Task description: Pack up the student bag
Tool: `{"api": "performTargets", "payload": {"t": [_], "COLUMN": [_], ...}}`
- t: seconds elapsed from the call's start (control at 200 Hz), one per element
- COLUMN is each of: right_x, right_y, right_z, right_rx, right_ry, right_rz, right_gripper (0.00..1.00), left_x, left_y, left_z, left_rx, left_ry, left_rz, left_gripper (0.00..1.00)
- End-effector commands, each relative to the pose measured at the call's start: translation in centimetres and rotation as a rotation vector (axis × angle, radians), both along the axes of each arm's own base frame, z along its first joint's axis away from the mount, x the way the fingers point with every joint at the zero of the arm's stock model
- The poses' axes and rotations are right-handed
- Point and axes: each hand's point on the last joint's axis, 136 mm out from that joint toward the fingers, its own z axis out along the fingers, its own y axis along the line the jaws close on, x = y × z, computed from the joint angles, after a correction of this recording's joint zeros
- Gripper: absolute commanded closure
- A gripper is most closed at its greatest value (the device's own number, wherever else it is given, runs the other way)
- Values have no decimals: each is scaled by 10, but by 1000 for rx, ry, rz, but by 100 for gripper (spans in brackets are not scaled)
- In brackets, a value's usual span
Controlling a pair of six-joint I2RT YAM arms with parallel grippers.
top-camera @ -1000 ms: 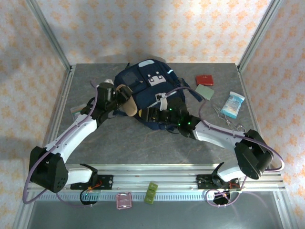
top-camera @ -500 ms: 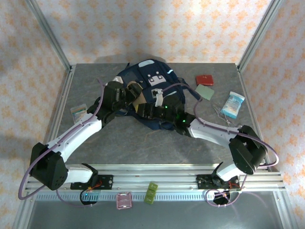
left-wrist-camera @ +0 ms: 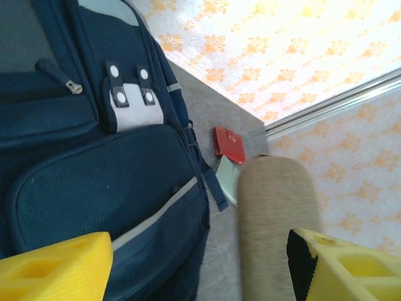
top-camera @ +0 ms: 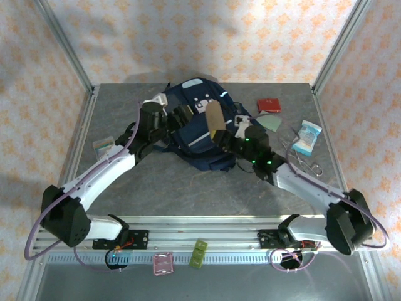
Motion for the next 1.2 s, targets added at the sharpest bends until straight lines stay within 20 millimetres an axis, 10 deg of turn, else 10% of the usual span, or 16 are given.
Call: {"api": "performTargets", "payload": {"t": [0.0,0.29,0.681,0.761,0.966,1.196], "right_x": [-2,-5,-6,-6,-6,-10], "right_y": [-44,-120,-126,-125,-122,-119], "right_z": [-6,-17,-30,-30,-33,-45], "right_rx": [-12,-3,47,55,69,70], "right_ry": [50,98,129,133,144,177], "right_rz": [-116,-313,-308,-302,-293,-272], "right_gripper": [69,69,69,69,69,69], "left_x": [2,21,25,29,32,41], "left_y": [-25,-82,-95,-88,-87,-91], "left_z": [-52,-124,-177,-181,-190,-124], "left_rx": [234,740,1205,1256,1293,1197], "left_ry": [86,132,107,102,93,5], "left_rz": [-123,-313,-349,-325,-349,-299], "left_gripper": [29,24,22,33,100,100]}}
